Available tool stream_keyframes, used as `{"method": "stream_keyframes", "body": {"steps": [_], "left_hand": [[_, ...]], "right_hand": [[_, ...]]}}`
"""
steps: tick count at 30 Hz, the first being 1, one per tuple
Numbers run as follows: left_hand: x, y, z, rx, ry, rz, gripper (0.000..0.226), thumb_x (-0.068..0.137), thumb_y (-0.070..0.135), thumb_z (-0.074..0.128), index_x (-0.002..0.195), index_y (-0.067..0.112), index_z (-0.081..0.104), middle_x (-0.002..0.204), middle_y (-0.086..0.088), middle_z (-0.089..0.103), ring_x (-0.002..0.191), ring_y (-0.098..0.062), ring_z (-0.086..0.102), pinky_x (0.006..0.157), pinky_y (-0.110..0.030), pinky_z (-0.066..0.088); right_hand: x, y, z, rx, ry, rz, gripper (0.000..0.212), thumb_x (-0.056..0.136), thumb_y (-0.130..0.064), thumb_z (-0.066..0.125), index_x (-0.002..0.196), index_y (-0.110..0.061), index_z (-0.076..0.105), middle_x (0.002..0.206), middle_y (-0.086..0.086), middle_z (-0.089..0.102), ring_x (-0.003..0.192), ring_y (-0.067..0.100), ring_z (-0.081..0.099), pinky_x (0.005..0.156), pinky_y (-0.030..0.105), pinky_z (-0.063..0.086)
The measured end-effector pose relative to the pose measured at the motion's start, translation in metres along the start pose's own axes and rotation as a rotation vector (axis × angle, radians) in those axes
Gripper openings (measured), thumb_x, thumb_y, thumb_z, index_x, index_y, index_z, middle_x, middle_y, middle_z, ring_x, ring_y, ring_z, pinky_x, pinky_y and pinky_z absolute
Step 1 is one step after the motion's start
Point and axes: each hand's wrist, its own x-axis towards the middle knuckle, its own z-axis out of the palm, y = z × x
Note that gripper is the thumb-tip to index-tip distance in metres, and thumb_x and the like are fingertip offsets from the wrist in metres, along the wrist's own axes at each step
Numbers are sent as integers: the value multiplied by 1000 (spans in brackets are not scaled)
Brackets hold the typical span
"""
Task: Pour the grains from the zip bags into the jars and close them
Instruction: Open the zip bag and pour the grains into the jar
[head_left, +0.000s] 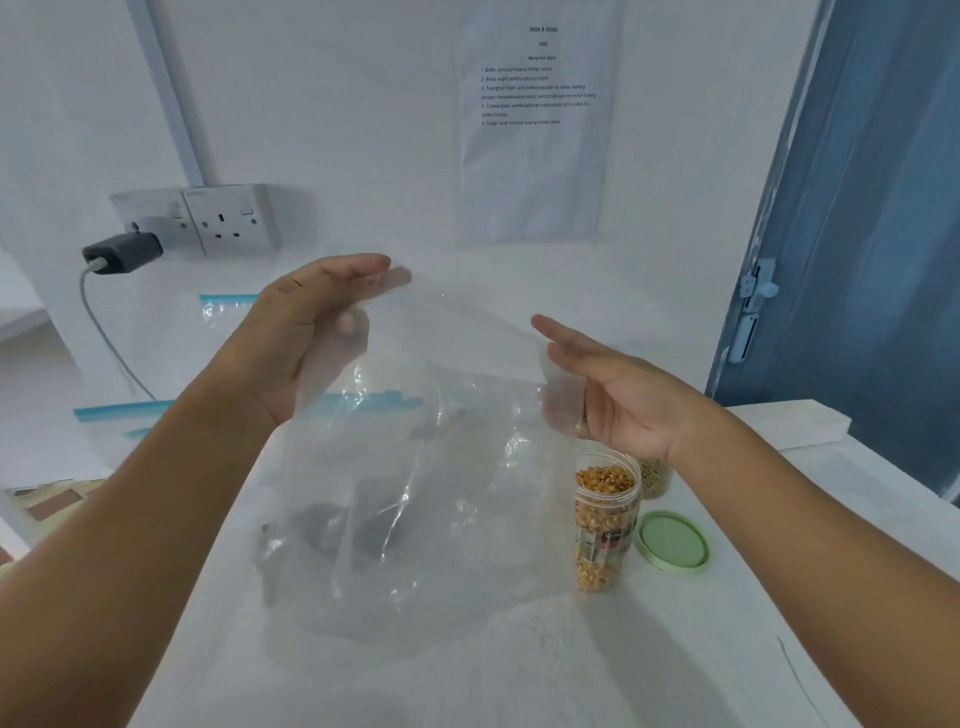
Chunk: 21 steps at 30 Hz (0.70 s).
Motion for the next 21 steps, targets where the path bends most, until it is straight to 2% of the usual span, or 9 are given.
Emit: {"method": "stream_keyframes", "body": {"steps": [2,5,9,12,14,15,18,19,21], "left_hand": [[5,-1,-9,-15,43,-17,21,100,14,59,112,22,74,125,-6,75,110,-24,41,98,-33,38],[9,-3,-19,-75,96,-9,28,101,12,54,120,20,73,125,-7,75,110,-26,53,110,-32,40],[14,-9,-28,-95,105,-14,33,96,10,54,120,20,74,125,-7,75,114,-29,52,107,-33,45],[10,-11,-27,-103,89,-25,31,99,7,51,120,18,72,123,-8,76,130,-24,62,100,-33,49],[4,-12,-27,-107,81,-39,30,100,6,51,118,17,72,123,-9,76,130,-21,63,101,-35,49],[4,-12,-27,-86,76,-51,30,100,7,52,114,19,74,123,-8,76,130,-20,63,102,-36,47],[7,-12,-25,-5,106,-84,30,99,10,58,100,27,83,119,-4,78,123,-24,59,109,-40,46],[6,-10,-24,34,141,-97,28,99,12,62,98,30,84,114,-1,79,115,-27,56,110,-41,46],[3,-8,-17,85,164,-108,23,100,17,65,95,30,83,111,1,80,107,-29,49,112,-42,44]], "right_hand": [[6,1,5,68,73,-71,54,92,-13,68,139,-37,63,107,3,73,91,21,76,89,37,61],[7,3,11,190,158,-144,47,96,-3,65,135,-29,67,101,6,71,91,20,77,77,32,64],[5,10,21,271,110,-80,43,95,-7,67,135,-23,69,106,6,69,80,16,74,75,29,64],[4,12,23,282,14,-11,47,90,-11,69,135,-26,70,115,5,66,87,14,67,74,28,64],[6,12,22,277,-34,32,48,92,-7,64,136,-26,70,112,9,70,89,12,61,70,28,63],[7,12,21,285,-51,46,48,93,-5,62,135,-25,70,110,11,72,84,10,62,68,28,63],[12,10,19,258,-31,48,46,92,-11,63,137,-18,69,84,1,71,68,13,68,66,30,61],[13,8,18,252,-18,45,46,92,-17,64,137,-16,68,79,-1,70,75,18,71,71,33,62],[18,7,14,251,10,33,47,89,-26,68,134,-12,70,81,-3,69,106,27,72,83,42,64]]}}
